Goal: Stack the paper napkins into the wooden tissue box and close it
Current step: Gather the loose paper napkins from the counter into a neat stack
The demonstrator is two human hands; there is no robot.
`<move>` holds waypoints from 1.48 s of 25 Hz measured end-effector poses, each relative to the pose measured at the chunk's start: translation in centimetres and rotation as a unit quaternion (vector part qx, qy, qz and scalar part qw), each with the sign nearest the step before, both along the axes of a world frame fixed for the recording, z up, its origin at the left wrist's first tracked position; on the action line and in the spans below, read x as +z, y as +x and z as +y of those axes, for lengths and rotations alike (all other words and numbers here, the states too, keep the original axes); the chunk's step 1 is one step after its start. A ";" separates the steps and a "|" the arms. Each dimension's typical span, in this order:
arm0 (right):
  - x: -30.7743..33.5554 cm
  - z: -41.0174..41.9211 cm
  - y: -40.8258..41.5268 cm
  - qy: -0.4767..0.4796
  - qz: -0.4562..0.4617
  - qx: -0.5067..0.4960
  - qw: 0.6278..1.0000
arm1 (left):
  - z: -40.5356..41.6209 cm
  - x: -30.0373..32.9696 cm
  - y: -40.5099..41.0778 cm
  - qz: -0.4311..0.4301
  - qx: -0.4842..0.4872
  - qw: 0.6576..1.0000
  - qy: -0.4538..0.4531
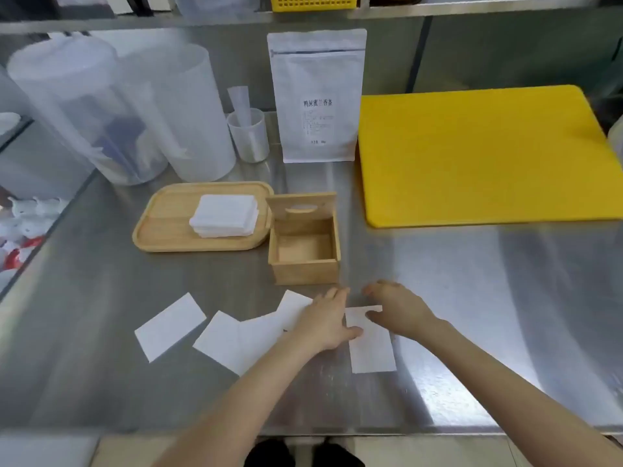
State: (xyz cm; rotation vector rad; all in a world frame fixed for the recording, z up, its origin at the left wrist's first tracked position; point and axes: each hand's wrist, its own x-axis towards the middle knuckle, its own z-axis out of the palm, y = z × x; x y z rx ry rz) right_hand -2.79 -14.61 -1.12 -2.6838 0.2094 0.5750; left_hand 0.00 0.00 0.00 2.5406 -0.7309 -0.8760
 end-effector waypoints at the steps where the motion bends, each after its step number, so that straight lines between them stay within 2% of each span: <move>1: -0.2 -0.1 0.0 -0.009 0.019 0.003 1.000 | -0.5 -0.3 0.0 -0.012 -0.026 0.999 0.030; 3: -0.5 -0.1 -0.1 -0.016 0.025 0.014 0.999 | -1.2 -1.1 0.0 -0.043 -0.056 0.995 0.064; 8: -1.1 -0.1 0.1 -0.053 0.022 0.011 0.998 | -2.0 -2.3 0.2 -0.091 -0.058 0.990 0.085; 12: -1.4 0.1 0.0 -0.029 0.019 -0.007 0.999 | -2.4 -2.4 0.3 -0.101 -0.036 0.991 0.084; 15: -1.1 0.3 -0.4 0.032 -0.008 -0.044 0.999 | -2.2 -2.6 0.4 -0.065 0.032 0.997 0.034; 18: 0.5 0.3 -0.5 0.127 -0.031 -0.107 0.986 | -1.5 -2.0 0.3 0.008 0.149 0.986 -0.080; 21: 2.0 0.8 -0.8 0.208 -0.056 -0.141 0.966 | 0.2 -1.1 0.1 0.112 0.244 0.944 -0.190; 24: 3.5 2.1 -0.7 0.322 -0.069 -0.175 0.928 | 2.4 -0.3 -0.1 0.216 0.325 0.875 -0.287; 27: 4.3 4.1 -0.1 0.410 -0.069 -0.197 0.888 | 4.5 0.0 -0.5 0.249 0.366 0.822 -0.358; 31: 4.1 6.8 1.0 0.462 -0.053 -0.202 0.862 | 7.4 -0.4 -1.0 0.286 0.421 0.762 -0.400; 33: 3.7 7.6 1.6 0.445 -0.051 -0.211 0.869 | 9.0 -0.4 -1.1 0.272 0.446 0.755 -0.396; 34: 3.2 7.8 1.8 0.386 -0.062 -0.201 0.898 | 9.8 -0.3 -1.1 0.264 0.458 0.752 -0.394; 36: 1.7 7.8 2.2 0.199 -0.076 -0.136 0.968 | 11.4 -0.1 -1.1 0.252 0.483 0.732 -0.408; 37: 0.7 8.0 2.2 0.127 -0.070 -0.102 0.984 | 12.1 0.1 -1.0 0.248 0.495 0.718 -0.422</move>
